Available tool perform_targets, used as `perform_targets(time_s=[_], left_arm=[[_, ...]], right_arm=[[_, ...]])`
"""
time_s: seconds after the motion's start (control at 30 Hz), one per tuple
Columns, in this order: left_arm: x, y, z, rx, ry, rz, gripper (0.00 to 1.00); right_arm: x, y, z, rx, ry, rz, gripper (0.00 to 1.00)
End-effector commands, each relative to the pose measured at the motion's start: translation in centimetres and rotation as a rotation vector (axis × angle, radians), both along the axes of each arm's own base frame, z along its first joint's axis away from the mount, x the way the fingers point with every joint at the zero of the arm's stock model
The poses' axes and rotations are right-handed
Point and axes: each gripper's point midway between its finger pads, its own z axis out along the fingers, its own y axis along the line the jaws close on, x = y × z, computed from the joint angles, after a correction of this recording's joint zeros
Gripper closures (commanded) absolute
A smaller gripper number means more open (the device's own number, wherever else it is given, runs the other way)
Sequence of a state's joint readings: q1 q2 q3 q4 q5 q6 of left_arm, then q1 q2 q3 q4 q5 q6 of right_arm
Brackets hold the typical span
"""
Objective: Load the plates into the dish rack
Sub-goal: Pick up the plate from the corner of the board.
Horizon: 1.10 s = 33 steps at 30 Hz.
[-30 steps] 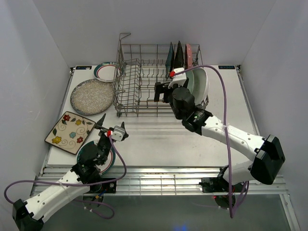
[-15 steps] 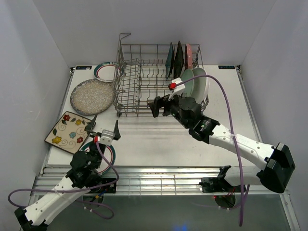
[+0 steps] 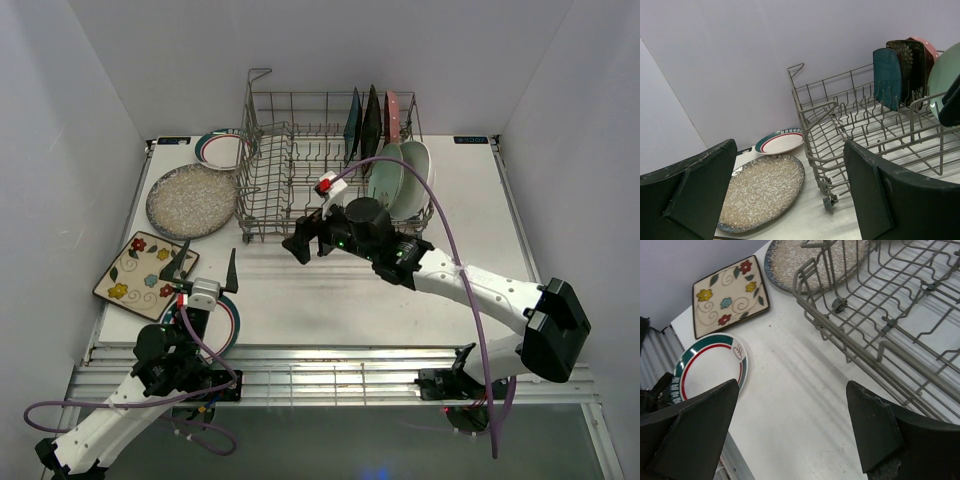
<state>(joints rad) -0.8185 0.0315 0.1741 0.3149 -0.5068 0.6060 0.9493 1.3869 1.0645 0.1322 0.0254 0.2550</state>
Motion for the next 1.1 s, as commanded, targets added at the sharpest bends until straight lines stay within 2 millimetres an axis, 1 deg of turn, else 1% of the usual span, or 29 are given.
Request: perform_targets(time_s=[0.0,0.03,0.07,0.13,0.17,0.23,0.27,0.33,0.37,0.5,0.53,0.6,0.63,0.67,0.73,0.77,0.8,0.83,0.87,0.9,1.0,1.07], left_arm=[[-0.1,0.0,0.1,0.000,-0.004,-0.004,0.02],[-0.1,0.0,0.2,0.001,-0.006,-0.004,0.02],[-0.1,0.0,0.2,0.002,-0.006,-0.003,0.02],[-0.2,0.1,0.6,-0.004,-0.015,-0.002,0.02],[-0.3,0.2,0.8,-0.008,-0.021,-0.002,0.02],[-0.5,0.5,1.2,-0.020,-0.032,0.001,0.02],[-0.6,0.6,1.3,-0.023,-0.034,0.004,0.02],[-0.6,0.7,1.4,-0.023,-0.035,0.008,0.02],[-1.0,1.1,1.9,-0.042,-0.055,0.008,0.02],[-1.2,1.6,2.2,-0.055,-0.064,0.019,0.02],[-1.2,1.6,2.3,-0.059,-0.066,0.021,0.02],[-1.4,1.8,2.6,-0.067,-0.073,0.022,0.02],[-1.4,1.8,2.6,-0.065,-0.074,0.021,0.02],[-1.4,1.8,2.6,-0.066,-0.075,0.021,0.02],[-1.4,1.9,2.7,-0.069,-0.077,0.021,0.02],[-1.5,1.9,2.7,-0.068,-0.078,0.022,0.02],[-1.5,2.0,2.9,-0.070,-0.082,0.023,0.02],[-1.5,2.0,2.9,-0.070,-0.082,0.023,0.02],[-1.5,2.0,2.9,-0.070,-0.082,0.023,0.02],[-1.6,2.1,3.0,-0.075,-0.083,0.023,0.02],[-1.6,2.1,3.0,-0.073,-0.084,0.025,0.02],[-1.6,2.1,3.0,-0.074,-0.084,0.024,0.02]], right_arm=[[-1.9,1.9,2.5,0.092,-0.002,0.095,0.06],[-2.1,2.3,1.9,0.084,0.007,0.102,0.06],[-2.7,2.8,1.6,0.079,0.013,0.118,0.05],[-2.9,3.8,0.7,0.063,0.034,0.122,0.03],[-3.5,4.4,0.3,0.056,0.043,0.131,0.00],[-3.6,5.3,-0.7,0.042,0.068,0.124,0.04],[-4.2,5.9,-1.1,0.039,0.080,0.134,0.05],[-4.3,6.5,-1.9,0.041,0.090,0.118,0.06],[-4.9,6.9,-1.9,0.050,0.101,0.127,0.07],[-5.7,7.5,-2.6,0.081,0.151,0.120,0.08],[-5.9,7.5,-3.4,0.092,0.166,0.118,0.07],[-6.3,7.4,-4.2,0.125,0.215,0.109,0.05],[-6.6,7.3,-5.0,0.134,0.234,0.112,0.04],[-6.7,7.4,-5.5,0.143,0.253,0.113,0.01],[-7.1,7.6,-6.7,0.153,0.298,0.109,0.00],[-7.4,7.7,-7.0,0.160,0.307,0.113,0.08],[-7.5,8.0,-7.7,0.155,0.328,0.109,0.11],[-7.7,8.1,-7.9,0.156,0.338,0.111,0.13],[-8.5,8.6,-8.1,0.160,0.351,0.147,0.14],[-8.7,8.8,-8.8,0.153,0.364,0.149,0.14],[-9.4,9.4,-9.7,0.177,0.397,0.163,0.17],[-10.2,9.9,-9.9,0.201,0.433,0.179,0.18]])
